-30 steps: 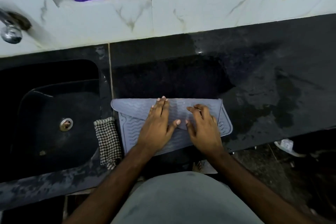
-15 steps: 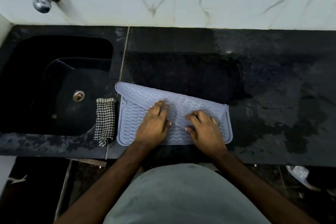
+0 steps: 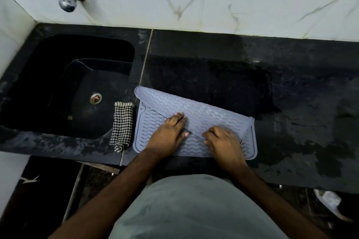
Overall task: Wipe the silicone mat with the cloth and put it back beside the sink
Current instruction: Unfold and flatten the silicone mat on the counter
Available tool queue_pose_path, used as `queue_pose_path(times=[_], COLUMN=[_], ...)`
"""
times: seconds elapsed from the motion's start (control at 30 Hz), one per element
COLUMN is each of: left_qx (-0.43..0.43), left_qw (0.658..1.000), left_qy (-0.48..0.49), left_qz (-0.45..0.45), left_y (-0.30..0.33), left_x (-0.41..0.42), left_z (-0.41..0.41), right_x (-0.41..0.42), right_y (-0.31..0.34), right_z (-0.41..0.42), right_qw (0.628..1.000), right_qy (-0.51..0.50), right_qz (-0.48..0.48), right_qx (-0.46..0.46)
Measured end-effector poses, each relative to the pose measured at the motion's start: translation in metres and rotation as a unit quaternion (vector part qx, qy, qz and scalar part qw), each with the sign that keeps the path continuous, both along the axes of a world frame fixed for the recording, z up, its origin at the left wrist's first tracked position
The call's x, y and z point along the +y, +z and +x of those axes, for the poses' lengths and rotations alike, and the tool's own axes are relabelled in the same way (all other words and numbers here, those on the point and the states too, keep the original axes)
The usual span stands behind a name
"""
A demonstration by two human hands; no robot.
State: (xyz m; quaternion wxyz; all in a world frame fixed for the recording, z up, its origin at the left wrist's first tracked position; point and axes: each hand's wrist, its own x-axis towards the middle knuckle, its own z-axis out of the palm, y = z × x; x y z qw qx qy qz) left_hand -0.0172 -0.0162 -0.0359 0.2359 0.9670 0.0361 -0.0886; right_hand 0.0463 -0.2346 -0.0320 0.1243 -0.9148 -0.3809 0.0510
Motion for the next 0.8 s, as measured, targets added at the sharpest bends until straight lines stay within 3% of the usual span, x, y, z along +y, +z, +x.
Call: queue_pose_path(times=[0.23,0.47,0.67,0.8], left_qx=[-0.004,-0.011,0.011,-0.041], left_qw=[0.999,0.993,0.998,0.992], left_qy=[-0.009,-0.041,-0.004,-0.016], left_qz=[0.037,0.114,0.057,0.117], left_y=[0.004,0.008,0.022,0.043], left_x=[0.008,0.017,0.033,0.032], left_z=[0.016,0.026,0.051,0.078], right_x=[0.0,0.008,0.011,0.011], right_y=[0.005,0.024,0.034,0.04], right_z=[0.001,0.025,0.049,0.072], right_qw=[0.997,0.999,0.997,0.996], right_qy=[0.038,-0.038,-0.045,-0.062], right_qz=[-0.072,0.024,0.02,0.009], right_qx=[0.01,0.0,-0.054,-0.062])
